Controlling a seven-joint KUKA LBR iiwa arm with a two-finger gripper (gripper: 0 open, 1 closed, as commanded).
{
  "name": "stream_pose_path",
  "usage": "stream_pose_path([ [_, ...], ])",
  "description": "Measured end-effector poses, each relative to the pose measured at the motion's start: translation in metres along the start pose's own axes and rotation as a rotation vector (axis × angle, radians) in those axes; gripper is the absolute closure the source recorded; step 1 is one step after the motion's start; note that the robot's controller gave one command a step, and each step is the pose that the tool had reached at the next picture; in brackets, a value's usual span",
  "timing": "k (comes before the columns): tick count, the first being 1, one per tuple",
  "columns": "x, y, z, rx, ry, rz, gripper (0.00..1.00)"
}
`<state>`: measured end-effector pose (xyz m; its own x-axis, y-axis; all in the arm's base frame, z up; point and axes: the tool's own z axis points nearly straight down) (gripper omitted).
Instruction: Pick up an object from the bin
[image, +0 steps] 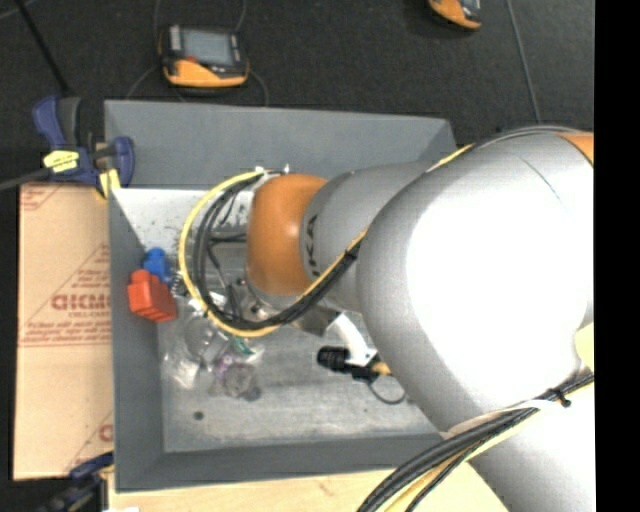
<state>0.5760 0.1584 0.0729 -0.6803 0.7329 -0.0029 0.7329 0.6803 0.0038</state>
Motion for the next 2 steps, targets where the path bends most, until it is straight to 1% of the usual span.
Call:
stream_pose_path([
  [1, -0.0013, 0.0003, -0.0009, -0.001, -0.001, -0.002, 0.0],
  [2, -0.0023, 0.0033, -0.0059, -0.009, -0.003, -0.002, 1.0],
])
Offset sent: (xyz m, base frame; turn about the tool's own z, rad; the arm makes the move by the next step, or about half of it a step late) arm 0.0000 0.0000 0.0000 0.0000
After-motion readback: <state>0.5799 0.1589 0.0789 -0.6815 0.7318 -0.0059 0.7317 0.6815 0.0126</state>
